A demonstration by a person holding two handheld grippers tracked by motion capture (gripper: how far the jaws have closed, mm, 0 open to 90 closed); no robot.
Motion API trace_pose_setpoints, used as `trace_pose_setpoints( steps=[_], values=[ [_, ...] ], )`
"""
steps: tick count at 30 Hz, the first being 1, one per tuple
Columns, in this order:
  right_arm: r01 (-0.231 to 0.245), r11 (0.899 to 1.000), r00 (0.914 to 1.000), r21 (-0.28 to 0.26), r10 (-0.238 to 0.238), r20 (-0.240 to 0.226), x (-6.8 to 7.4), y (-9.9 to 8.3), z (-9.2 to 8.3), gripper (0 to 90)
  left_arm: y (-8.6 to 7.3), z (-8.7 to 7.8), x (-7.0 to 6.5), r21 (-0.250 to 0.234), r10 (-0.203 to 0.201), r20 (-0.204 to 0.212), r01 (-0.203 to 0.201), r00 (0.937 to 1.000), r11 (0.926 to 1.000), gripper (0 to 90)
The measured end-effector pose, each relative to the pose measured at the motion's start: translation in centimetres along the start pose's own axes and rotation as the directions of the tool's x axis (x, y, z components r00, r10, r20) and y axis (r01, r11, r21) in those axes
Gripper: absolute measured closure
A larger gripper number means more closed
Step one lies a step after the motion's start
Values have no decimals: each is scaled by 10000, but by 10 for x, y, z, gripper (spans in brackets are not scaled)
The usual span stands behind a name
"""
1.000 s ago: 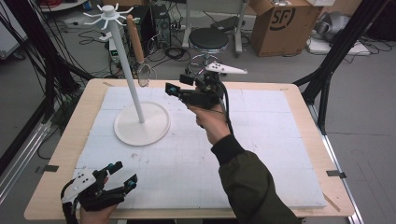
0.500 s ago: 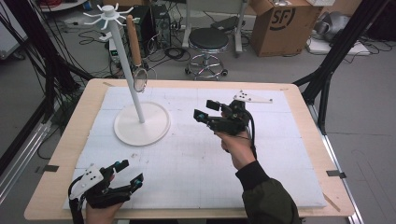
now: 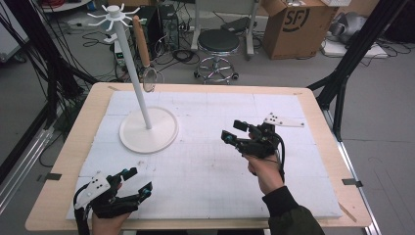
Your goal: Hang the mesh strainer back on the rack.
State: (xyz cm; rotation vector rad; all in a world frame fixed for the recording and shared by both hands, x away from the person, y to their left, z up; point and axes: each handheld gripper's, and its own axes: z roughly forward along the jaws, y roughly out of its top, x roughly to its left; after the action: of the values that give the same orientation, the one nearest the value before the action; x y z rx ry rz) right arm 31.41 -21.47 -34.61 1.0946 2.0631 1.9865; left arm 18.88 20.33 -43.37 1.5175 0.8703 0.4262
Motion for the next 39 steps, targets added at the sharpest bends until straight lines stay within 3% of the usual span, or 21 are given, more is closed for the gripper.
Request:
trace_pose_setpoints(
  steps=[16,29,39],
  values=[
    [-250,9997,9985,-80,254,494,-12,-31,-43,170,0,4,-3,87,84,78,-85,9999,9999,224],
    [-120,9996,9933,243,92,1152,-22,-52,-65,171,1,6,-3,36,6,292,-7,9996,10000,224],
    [280,9969,9849,740,-402,1684,-28,-72,-83,171,2,27,-11,275,217,631,-235,9978,9993,224]
  ],
)
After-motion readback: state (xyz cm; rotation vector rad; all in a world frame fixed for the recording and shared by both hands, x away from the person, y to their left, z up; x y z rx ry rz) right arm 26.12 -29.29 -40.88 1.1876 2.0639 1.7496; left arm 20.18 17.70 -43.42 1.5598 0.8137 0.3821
